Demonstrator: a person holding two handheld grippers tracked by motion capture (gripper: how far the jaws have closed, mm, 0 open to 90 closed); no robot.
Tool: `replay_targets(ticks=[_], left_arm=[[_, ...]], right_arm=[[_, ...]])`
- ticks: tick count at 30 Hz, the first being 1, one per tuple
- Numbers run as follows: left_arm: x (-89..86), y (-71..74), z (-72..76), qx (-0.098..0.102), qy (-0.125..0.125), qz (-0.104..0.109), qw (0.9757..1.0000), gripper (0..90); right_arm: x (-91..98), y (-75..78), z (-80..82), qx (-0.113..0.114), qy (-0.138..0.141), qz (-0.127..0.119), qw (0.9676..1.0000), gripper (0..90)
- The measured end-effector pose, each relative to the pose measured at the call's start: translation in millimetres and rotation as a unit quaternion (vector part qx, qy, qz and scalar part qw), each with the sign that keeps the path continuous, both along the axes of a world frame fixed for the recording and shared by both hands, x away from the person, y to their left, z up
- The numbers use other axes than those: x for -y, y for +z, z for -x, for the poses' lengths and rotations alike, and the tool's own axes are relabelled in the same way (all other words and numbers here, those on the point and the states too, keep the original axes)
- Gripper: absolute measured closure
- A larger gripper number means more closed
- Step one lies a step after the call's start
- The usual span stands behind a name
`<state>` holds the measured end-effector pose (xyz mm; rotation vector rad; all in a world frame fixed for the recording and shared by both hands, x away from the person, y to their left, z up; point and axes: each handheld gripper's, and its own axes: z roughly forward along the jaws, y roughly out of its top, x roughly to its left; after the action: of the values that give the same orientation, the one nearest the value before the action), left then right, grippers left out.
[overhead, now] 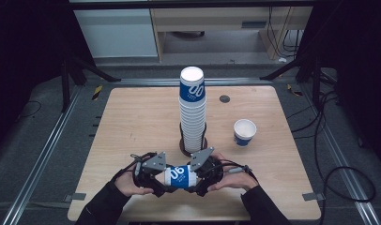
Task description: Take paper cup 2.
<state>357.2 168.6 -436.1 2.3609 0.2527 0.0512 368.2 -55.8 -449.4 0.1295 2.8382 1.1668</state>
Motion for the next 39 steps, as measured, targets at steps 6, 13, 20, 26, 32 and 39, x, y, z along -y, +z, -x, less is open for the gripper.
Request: replay_targets(ticks=[6,13,20,26,32,39], left_arm=[[-4.0,1.9,-1.7,0.004,0.009,0.01,0.9999,26.4],[-10.7,2.6,-5.3,0.005,0.02,0.017,0.9997,26.4],[-21.8,6.8,-8.9,0.007,0.041,0.04,0.9983,26.4],[-30.0,12.2,-10.6,0.014,0.061,0.081,0.9948,26.4],[-35.8,17.0,-11.4,0.015,0.075,0.124,0.9893,26.4],[-36.1,17.9,-11.8,0.008,0.066,0.165,0.9841,26.4]], right_arm=[[1.9,2.0,-2.3,0.0,-0.012,-0.013,0.9998,8.8],[13.7,13.9,-7.1,0.003,-0.036,-0.054,0.9979,7.1],[36.7,30.0,-12.1,0.002,-0.071,-0.111,0.9913,6.7],[54.4,37.6,-14.3,0.007,-0.105,-0.135,0.9853,7.0],[62.5,36.5,-15.5,-0.005,-0.12,-0.162,0.9794,7.0],[63.6,33.6,-15.5,-0.02,-0.122,-0.176,0.9766,7.1]])
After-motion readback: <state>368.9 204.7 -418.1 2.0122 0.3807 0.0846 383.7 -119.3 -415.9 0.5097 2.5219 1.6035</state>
